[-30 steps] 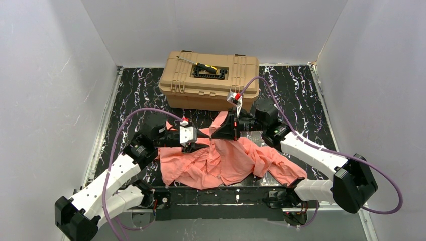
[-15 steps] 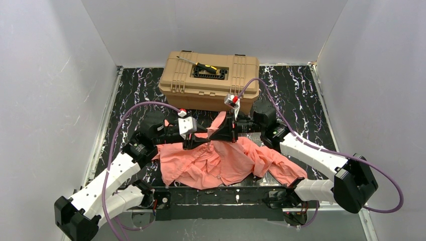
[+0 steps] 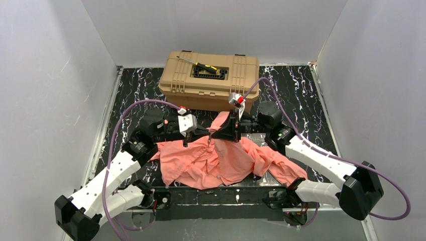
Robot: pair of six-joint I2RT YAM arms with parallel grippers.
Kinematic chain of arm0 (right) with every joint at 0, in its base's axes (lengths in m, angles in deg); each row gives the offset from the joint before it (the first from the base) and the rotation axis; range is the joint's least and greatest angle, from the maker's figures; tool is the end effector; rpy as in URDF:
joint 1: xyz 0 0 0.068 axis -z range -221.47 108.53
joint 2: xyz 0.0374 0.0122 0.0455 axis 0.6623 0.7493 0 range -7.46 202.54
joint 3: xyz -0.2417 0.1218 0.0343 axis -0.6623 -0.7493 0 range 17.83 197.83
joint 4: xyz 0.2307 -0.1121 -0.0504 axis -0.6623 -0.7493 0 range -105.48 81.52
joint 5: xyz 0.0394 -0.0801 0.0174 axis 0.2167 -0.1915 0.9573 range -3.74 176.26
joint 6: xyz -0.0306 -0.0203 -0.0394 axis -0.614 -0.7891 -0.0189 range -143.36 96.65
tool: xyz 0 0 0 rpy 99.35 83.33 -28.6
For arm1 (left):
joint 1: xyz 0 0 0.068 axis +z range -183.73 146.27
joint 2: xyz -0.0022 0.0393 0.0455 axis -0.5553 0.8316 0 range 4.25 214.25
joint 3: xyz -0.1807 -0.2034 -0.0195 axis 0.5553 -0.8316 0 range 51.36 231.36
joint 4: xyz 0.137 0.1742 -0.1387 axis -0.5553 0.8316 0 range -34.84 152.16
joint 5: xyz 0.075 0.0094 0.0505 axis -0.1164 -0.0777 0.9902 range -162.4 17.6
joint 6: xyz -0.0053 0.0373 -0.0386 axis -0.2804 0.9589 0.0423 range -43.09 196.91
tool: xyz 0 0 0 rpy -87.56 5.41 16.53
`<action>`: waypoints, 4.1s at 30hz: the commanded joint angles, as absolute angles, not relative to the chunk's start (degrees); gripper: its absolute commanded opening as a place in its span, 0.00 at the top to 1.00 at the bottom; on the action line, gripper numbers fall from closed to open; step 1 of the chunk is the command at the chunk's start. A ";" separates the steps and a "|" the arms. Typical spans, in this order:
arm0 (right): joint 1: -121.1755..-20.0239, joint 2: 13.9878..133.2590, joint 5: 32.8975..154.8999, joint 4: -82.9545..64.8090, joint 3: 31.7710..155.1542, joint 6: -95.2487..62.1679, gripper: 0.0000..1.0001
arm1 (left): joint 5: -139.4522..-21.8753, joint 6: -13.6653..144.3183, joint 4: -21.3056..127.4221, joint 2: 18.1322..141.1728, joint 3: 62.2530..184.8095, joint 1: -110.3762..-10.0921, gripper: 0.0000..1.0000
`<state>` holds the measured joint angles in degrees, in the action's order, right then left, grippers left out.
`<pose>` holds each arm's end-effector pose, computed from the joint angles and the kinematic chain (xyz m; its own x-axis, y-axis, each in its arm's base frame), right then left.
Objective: Zip up the jacket
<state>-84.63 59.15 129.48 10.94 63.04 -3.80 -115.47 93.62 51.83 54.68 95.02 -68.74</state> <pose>0.1767 0.1990 0.3189 -0.3577 -0.0011 -0.9338 -0.9317 0.0677 0.3568 0.1516 -0.1358 0.3417 0.2338 0.0926 -0.9679 0.9503 0.1886 0.2477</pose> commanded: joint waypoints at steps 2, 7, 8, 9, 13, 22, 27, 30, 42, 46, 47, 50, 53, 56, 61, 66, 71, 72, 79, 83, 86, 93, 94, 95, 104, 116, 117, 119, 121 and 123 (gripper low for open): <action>-83.93 54.91 132.70 7.13 64.19 -8.62 0.89 | -113.49 94.39 52.35 54.22 98.65 -67.32 1.00; -83.51 55.31 135.91 1.63 65.61 -11.37 0.85 | -114.25 94.76 53.27 53.60 99.46 -67.13 1.00; -83.41 55.44 136.41 0.34 66.02 -11.97 0.82 | -114.38 94.83 53.49 53.50 99.56 -67.13 1.00; -83.40 55.51 136.63 -0.69 66.53 -12.57 0.79 | -114.53 94.90 53.62 53.40 99.67 -67.13 1.00; -83.31 56.95 137.17 -1.52 69.87 -13.16 0.51 | -116.11 94.64 53.57 53.21 99.96 -67.13 1.00; -83.32 64.23 136.58 2.74 79.61 -12.56 0.02 | -119.22 93.43 53.63 53.11 100.50 -67.10 1.00; -83.40 65.74 139.66 8.10 76.32 -7.59 0.10 | -118.71 93.73 54.10 53.07 100.80 -67.04 1.00; -83.44 64.27 139.23 11.63 73.48 -5.44 0.17 | -117.21 94.15 54.37 53.19 100.93 -67.05 1.00; -85.79 61.06 127.77 9.44 71.06 -8.70 0.52 | -110.20 93.61 53.88 53.47 100.86 -67.05 1.00; -86.78 60.05 126.05 9.07 71.19 -9.98 0.65 | -110.67 92.40 53.15 53.42 100.34 -67.02 1.00; -86.86 60.19 126.59 8.87 71.18 -10.02 0.66 | -110.75 92.10 52.76 53.43 100.20 -67.04 1.00; -87.08 60.84 129.13 8.78 70.57 -9.18 0.67 | -110.90 92.03 52.44 53.38 100.23 -67.05 1.00; -87.18 61.61 131.74 9.45 69.89 -7.73 0.69 | -111.02 91.86 52.36 53.38 100.32 -67.05 1.00; -87.18 62.47 132.43 9.29 69.34 -7.19 0.47 | -111.30 91.33 52.22 53.38 100.45 -67.05 1.00; -87.18 62.27 130.81 8.98 69.77 -9.02 0.53 | -111.50 91.10 52.17 53.30 100.49 -67.05 1.00; -87.18 60.23 128.13 7.77 69.37 -10.88 0.78 | -111.60 91.57 52.80 53.05 100.32 -67.05 1.00; -87.18 57.15 124.63 8.57 67.93 -11.22 0.99 | -111.62 90.81 53.05 52.73 100.10 -67.05 1.00; -87.18 56.70 124.77 8.66 67.65 -11.48 0.99 | -111.59 90.05 52.99 52.68 100.11 -67.05 0.83; -87.02 55.91 126.84 8.45 67.43 -13.02 0.99 | -116.27 85.13 54.75 52.52 99.79 -66.75 0.38; -86.66 56.16 129.16 8.31 68.30 -13.26 0.99 | -118.77 85.00 54.87 52.59 98.87 -66.46 0.41; -86.43 56.21 129.62 8.37 68.54 -13.25 0.99 | -121.44 85.44 54.58 52.74 98.48 -66.34 0.50; -85.98 56.38 131.42 8.63 68.07 -12.81 0.99 | -124.99 86.92 54.51 52.67 98.83 -66.18 0.48; -85.96 56.54 131.89 8.67 68.05 -12.81 0.99 | -125.07 86.59 54.00 52.74 99.46 -66.10 0.47; -85.95 56.72 132.08 8.78 68.06 -12.76 0.99 | -125.05 85.85 53.44 52.90 99.83 -66.02 0.47; -85.95 57.23 133.54 9.94 68.28 -11.82 0.99 | -124.57 82.90 49.91 54.46 101.18 -65.64 0.53; -85.85 57.34 133.06 11.10 67.19 -10.98 0.99 | -125.24 80.74 45.32 54.77 100.45 -65.46 1.00; -85.81 57.32 132.77 10.81 66.98 -11.15 0.99 | -125.37 80.70 45.32 54.58 100.44 -65.42 1.00; -85.24 57.23 131.32 9.13 67.09 -11.78 0.92 | -125.57 80.29 45.32 54.21 100.42 -65.38 1.00; -83.95 56.96 129.15 6.56 67.30 -12.89 0.79 | -125.89 79.86 45.32 53.85 100.28 -65.21 1.00; -81.57 56.46 130.24 6.39 67.07 -12.42 0.72 | -126.39 79.60 45.44 53.58 99.99 -64.96 1.00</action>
<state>-85.04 57.60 131.95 7.51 67.54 -11.52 -124.70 80.70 46.63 55.40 99.11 -65.63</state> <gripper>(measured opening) 0.222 0.018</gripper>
